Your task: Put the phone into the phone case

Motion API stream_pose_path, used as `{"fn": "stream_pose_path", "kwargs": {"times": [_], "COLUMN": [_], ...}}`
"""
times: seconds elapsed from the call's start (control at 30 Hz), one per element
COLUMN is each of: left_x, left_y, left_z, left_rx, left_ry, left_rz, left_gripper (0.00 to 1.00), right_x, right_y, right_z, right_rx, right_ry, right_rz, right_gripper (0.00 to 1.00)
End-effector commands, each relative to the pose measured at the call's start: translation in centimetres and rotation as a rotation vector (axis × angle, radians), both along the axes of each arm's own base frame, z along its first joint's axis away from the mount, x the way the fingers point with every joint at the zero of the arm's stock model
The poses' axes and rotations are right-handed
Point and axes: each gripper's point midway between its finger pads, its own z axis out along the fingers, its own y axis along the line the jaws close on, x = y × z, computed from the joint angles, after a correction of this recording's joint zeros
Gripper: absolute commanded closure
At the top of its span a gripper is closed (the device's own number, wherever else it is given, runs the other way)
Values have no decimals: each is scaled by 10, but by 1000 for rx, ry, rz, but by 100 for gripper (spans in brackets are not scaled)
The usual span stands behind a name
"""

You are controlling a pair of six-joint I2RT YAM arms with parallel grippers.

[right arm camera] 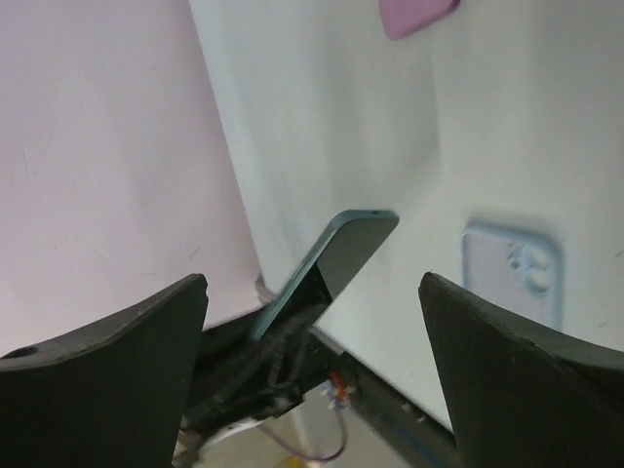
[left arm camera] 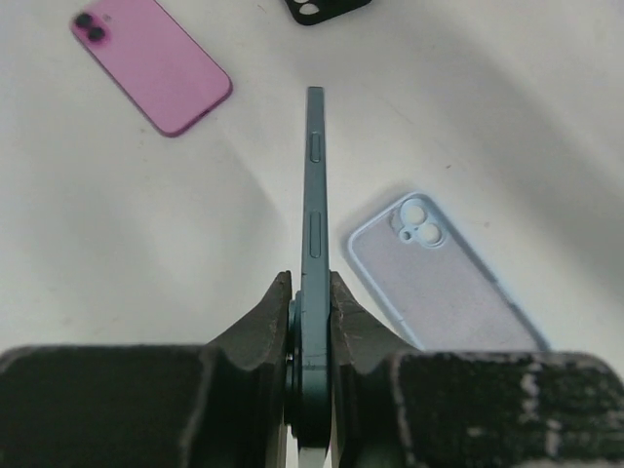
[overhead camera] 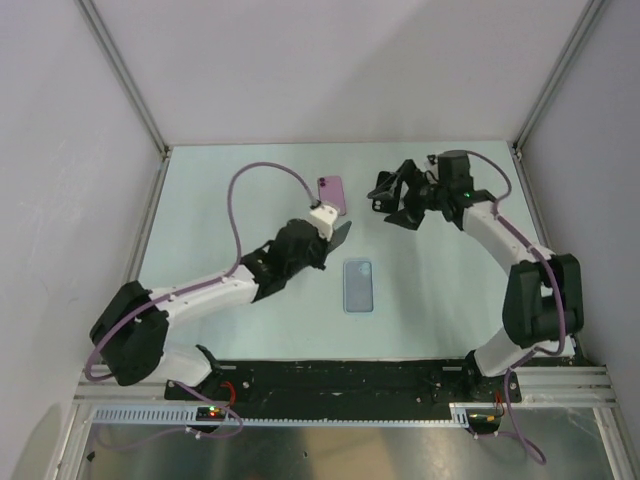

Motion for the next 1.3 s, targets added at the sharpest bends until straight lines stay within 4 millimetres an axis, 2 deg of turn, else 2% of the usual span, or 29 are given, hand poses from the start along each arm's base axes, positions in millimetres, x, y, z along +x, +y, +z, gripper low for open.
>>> {"fn": "stream_pose_path", "kwargs": {"times": [0.0, 0.1, 0.13, 0.27, 0.47, 0.77, 1.0, 1.17, 1.27], "left_x": [-1, -4, -5, -16, -25, -21, -16, -16, -16], "left_y": [-26, -23, -22, -22, -22, -21, -28, -30, -32], "left_z": [70, 83, 86, 101, 120, 128, 125, 128, 131], "left_rx": [-431, -577, -615, -749, -858, -906, -910, -914, -912], "left_ry": [166, 315, 356, 505, 600, 629, 670, 675, 676], "left_rz": [-97, -141, -151, -215, -311, -362, -399, -424, -446], "left_gripper": [100, 100, 100, 100, 100, 100, 100, 100, 100], "right_x": [12, -5, -10, -32, -52, -58, -82, -97, -103], "right_y": [-15, -13, -12, -4, 14, 20, 26, 24, 23], "right_z": [34, 37, 44, 55, 65, 52, 55, 61, 60], "right_rx": [52, 116, 144, 253, 418, 436, 477, 532, 552], "right_ry": [-406, -556, -620, -723, -769, -725, -703, -682, -663], "right_rz": [53, 110, 127, 219, 334, 361, 455, 519, 542], "right_gripper": [4, 4, 4, 3, 6, 10, 23, 41, 48]}}
